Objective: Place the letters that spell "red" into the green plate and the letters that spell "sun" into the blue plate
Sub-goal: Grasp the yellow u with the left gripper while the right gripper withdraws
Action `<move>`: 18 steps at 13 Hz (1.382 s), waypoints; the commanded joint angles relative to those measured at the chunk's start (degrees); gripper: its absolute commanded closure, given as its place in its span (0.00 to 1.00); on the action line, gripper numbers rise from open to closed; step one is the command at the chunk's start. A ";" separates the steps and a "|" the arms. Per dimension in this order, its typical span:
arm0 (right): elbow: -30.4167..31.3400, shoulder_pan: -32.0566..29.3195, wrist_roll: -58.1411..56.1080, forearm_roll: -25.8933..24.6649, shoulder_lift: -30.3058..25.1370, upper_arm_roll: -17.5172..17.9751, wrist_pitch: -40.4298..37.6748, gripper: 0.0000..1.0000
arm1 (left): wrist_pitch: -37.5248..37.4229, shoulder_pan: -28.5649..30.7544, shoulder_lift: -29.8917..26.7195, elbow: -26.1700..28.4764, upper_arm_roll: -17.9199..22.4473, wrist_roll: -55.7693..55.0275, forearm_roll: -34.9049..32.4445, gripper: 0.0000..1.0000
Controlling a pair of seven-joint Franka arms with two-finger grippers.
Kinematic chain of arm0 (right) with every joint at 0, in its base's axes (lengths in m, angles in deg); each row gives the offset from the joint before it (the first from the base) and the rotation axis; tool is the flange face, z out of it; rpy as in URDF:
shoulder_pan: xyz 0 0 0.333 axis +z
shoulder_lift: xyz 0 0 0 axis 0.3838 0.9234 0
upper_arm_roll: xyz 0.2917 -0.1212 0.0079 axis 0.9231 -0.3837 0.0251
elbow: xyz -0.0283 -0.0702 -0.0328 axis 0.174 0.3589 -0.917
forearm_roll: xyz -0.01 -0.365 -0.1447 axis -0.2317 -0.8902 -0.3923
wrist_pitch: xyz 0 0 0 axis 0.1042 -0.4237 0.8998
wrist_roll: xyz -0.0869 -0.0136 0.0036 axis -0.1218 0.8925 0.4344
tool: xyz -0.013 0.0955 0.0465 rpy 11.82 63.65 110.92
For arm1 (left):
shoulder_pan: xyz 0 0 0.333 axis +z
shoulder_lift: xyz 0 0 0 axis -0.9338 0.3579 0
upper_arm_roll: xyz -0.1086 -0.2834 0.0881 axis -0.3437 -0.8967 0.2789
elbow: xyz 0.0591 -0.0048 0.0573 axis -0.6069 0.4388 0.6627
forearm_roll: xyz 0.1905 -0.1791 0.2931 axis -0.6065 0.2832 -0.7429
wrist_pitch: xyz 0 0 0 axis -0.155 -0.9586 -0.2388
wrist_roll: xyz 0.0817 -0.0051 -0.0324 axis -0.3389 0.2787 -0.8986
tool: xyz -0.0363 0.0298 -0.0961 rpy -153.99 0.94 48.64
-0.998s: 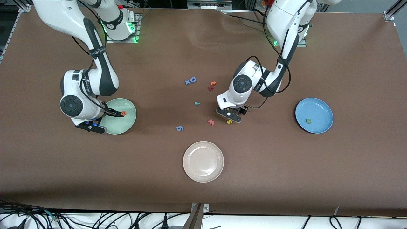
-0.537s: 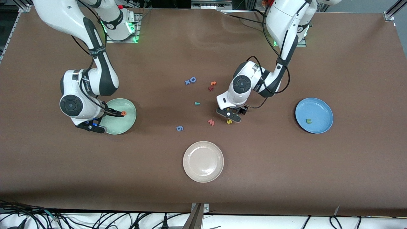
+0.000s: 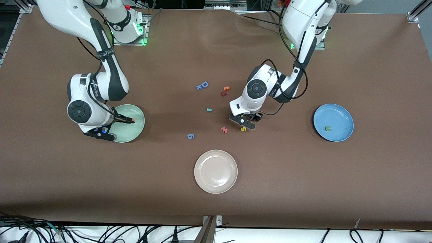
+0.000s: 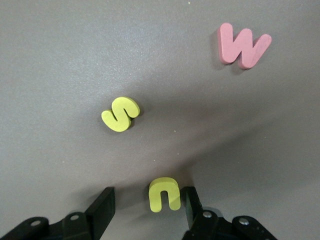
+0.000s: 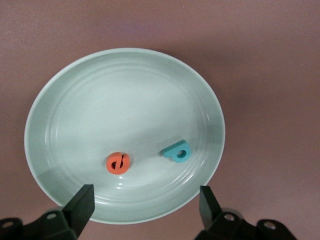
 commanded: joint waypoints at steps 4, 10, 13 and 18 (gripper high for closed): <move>0.20 0.00 -0.72 0.69 -1.30 -0.08 -0.84 0.06 | 0.51 -0.59 0.72 -0.70 0.41 0.97 -0.26 0.35; -1.03 0.00 -0.01 0.78 -3.05 0.62 -3.29 0.06 | 2.79 -0.68 1.34 -0.61 0.41 0.97 -0.26 0.45; -3.31 0.00 6.37 1.22 -4.46 3.86 -7.25 0.07 | 2.88 -0.68 1.34 -0.52 0.41 0.97 -0.26 0.52; -4.28 0.00 16.49 2.62 -4.64 9.05 -7.78 0.07 | 2.88 -0.68 1.34 -0.35 0.41 1.06 -0.35 0.70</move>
